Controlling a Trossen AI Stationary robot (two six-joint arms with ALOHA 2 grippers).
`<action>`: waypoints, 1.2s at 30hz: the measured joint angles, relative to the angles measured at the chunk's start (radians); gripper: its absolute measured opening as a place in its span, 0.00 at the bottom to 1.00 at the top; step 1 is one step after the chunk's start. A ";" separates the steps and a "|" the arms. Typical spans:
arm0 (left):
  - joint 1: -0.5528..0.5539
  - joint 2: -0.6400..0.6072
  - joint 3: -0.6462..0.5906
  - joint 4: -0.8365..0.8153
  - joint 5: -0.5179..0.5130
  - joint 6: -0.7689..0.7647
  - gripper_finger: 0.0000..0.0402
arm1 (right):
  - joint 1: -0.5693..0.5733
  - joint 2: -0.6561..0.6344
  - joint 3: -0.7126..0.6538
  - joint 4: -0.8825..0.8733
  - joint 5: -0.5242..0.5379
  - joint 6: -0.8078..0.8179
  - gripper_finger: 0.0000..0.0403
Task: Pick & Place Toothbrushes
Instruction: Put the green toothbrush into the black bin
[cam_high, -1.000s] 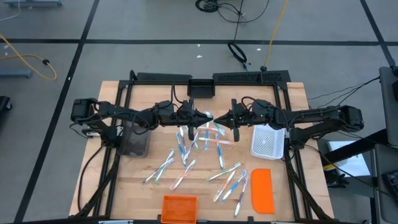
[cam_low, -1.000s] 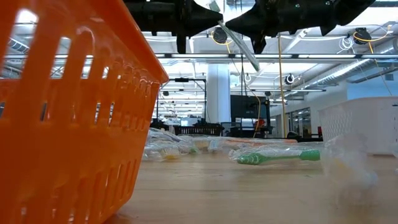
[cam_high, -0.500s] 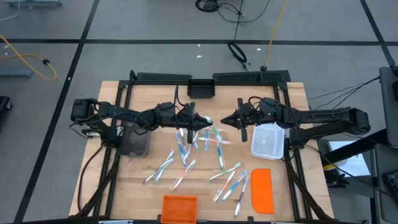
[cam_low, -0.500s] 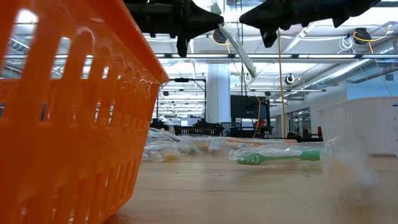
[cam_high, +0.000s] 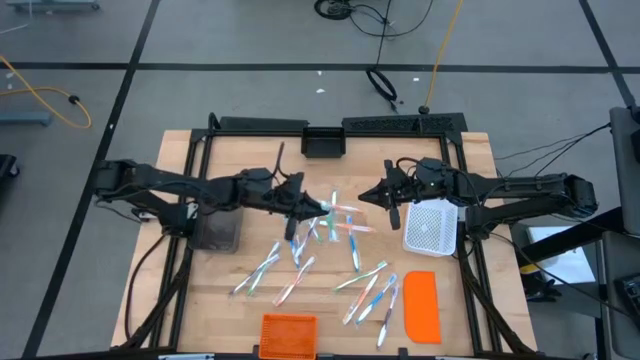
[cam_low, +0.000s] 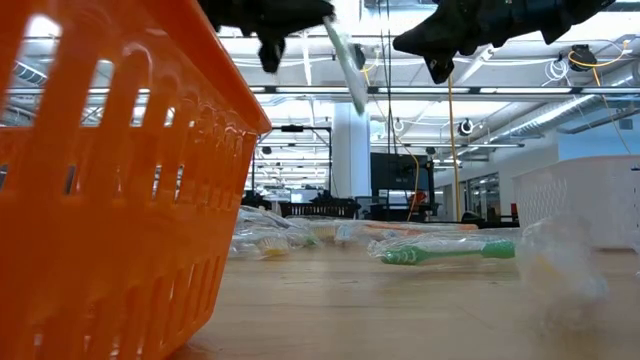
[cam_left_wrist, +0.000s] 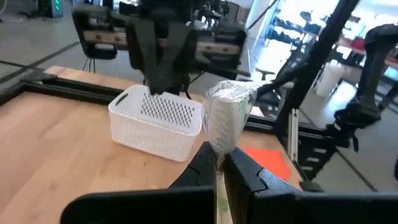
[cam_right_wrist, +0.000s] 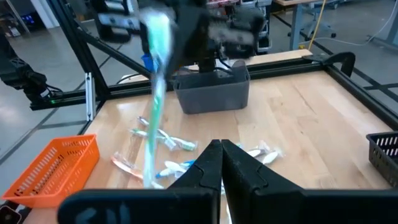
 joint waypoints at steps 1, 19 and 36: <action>-0.007 -0.017 0.001 -0.019 -0.037 0.031 0.00 | 0.000 0.000 0.000 0.001 0.000 -0.001 0.00; 0.284 0.026 0.000 -0.011 -0.473 0.277 0.00 | 0.000 0.000 0.000 0.004 0.002 -0.011 0.00; 0.534 0.227 0.000 0.174 -0.329 0.244 0.00 | 0.001 0.001 0.000 0.003 0.035 -0.034 0.00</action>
